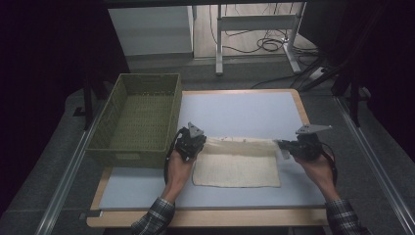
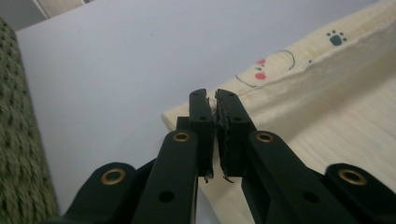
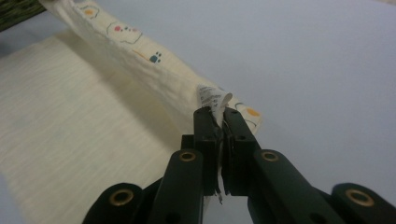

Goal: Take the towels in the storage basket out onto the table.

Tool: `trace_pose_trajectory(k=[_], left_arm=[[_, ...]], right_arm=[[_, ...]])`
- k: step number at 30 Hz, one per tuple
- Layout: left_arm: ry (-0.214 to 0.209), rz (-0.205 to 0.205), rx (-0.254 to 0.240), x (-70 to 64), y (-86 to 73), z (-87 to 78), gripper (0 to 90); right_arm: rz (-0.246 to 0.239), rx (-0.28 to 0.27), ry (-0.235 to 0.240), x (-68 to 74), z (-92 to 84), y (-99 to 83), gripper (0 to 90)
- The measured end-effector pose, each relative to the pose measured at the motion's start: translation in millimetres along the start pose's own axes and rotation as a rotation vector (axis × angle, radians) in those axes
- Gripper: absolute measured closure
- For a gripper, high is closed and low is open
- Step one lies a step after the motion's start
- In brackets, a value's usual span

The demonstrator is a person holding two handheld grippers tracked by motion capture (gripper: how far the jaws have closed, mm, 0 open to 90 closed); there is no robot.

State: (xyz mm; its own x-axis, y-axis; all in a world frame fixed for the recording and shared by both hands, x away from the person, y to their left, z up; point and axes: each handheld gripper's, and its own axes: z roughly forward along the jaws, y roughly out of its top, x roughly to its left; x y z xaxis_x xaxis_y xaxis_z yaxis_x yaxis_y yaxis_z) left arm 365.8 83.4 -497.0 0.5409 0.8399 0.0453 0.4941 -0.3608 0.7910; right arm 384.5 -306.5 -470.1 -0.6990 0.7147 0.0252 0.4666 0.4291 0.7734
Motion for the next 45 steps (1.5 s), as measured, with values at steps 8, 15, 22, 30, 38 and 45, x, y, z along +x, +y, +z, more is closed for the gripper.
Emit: trace_pose_trajectory(k=[8,15,22,30,38,45], left_arm=[[-0.083,0.009,-0.034,-9.7,-27.0,-28.9,85.4],[-0.119,0.015,-0.034,-13.3,-47.2,-44.2,85.1],[-0.151,0.016,-0.022,-19.0,-65.0,-53.1,85.1],[-0.195,0.004,0.021,-25.7,-83.6,-53.9,79.7],[-0.182,-0.041,0.036,-14.3,-95.4,-72.1,52.6],[-0.164,-0.05,0.029,-5.9,-83.1,-72.4,49.2]], right_arm=[[-0.017,0.0,0.052,24.0,-19.5,-23.8,85.7],[-0.025,0.02,0.089,39.5,-23.7,-40.8,85.6],[-0.047,0.049,0.115,51.6,-22.6,-56.0,85.5],[-0.039,0.08,0.144,57.1,-23.5,-67.8,84.3],[-0.024,0.088,0.125,53.3,-38.4,-72.3,71.3],[0.0,0.067,0.085,41.0,-43.1,-65.2,68.3]])
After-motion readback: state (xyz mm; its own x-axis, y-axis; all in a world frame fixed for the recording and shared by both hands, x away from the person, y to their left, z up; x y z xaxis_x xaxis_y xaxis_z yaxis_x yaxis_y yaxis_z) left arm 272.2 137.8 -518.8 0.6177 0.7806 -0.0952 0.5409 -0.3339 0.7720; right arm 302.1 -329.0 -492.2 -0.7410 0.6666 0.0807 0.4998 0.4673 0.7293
